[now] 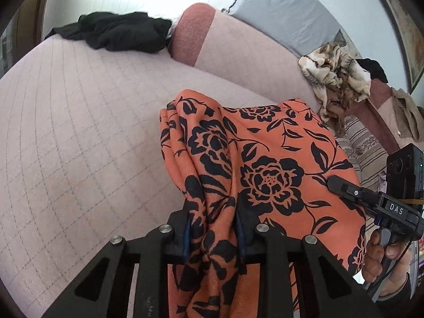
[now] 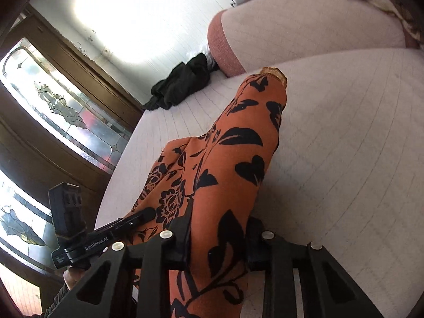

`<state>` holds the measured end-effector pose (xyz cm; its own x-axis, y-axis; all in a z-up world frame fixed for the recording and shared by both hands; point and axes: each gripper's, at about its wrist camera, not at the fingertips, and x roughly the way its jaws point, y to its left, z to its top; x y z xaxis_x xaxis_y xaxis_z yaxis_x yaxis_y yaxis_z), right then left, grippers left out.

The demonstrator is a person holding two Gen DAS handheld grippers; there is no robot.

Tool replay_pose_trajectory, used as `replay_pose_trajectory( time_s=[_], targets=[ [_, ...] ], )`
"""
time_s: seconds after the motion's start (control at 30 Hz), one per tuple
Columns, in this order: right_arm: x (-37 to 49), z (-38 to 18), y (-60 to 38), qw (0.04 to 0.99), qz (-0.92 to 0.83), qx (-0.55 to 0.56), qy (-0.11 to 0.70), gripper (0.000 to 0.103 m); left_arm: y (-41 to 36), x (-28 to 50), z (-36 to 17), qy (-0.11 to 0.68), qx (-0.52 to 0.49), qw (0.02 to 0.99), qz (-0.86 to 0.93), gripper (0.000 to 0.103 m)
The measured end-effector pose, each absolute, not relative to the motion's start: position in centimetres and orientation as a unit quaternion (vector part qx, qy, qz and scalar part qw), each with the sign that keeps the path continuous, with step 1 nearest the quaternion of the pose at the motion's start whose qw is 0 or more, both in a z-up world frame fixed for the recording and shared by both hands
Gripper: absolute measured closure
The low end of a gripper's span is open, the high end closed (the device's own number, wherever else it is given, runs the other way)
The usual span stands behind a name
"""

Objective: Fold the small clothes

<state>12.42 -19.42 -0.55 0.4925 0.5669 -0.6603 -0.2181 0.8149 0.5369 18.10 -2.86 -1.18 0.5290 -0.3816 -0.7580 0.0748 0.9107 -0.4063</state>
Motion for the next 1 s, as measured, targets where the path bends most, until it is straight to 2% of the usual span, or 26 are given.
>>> replay_pose_trajectory(
  time_s=[0.1, 0.23, 0.33, 0.4, 0.47, 0.57, 0.67, 0.73, 0.87, 1.0],
  targets=[
    [11.8, -2.1, -20.0, 0.851, 0.228, 0.203, 0.428, 0.073, -2.5, 19.1, -0.1, 0.458, -0.160, 0.863, -0.142, 0.074],
    [12.1, -6.1, -22.4, 0.853, 0.195, 0.224, 0.430, 0.072, -2.0, 20.4, -2.3, 0.480, -0.133, 0.857, -0.132, 0.068],
    [13.0, -10.0, -24.6, 0.845, 0.135, 0.227, 0.465, 0.064, -2.1, 20.7, -6.4, 0.539, -0.098, 0.830, -0.107, 0.061],
    [12.8, -12.8, -26.1, 0.830, 0.076, 0.229, 0.502, 0.045, -0.8, 19.6, -6.6, 0.525, -0.101, 0.839, -0.102, 0.046],
    [11.4, -12.3, -27.1, 0.840, 0.072, 0.254, 0.475, 0.039, -0.4, 18.7, -5.5, 0.510, -0.082, 0.851, -0.089, 0.042],
    [9.4, -8.9, -26.5, 0.874, 0.048, 0.230, 0.426, 0.039, 0.6, 17.1, -3.6, 0.485, -0.082, 0.866, -0.083, 0.042],
    [7.7, -5.6, -23.9, 0.889, 0.089, 0.228, 0.388, 0.030, 0.1, 16.4, -3.4, 0.482, -0.069, 0.869, -0.083, 0.039],
    [7.3, -5.2, -22.0, 0.885, 0.127, 0.219, 0.391, 0.025, 0.6, 15.8, -5.0, 0.506, -0.054, 0.857, -0.081, 0.037],
    [9.0, -8.6, -19.0, 0.849, 0.131, 0.212, 0.465, 0.025, 0.7, 15.6, -5.6, 0.523, -0.058, 0.848, -0.063, 0.036],
    [6.2, -4.7, -18.3, 0.875, 0.134, 0.201, 0.420, 0.025, 1.2, 13.5, -2.4, 0.490, -0.034, 0.869, -0.059, 0.034]
  ],
)
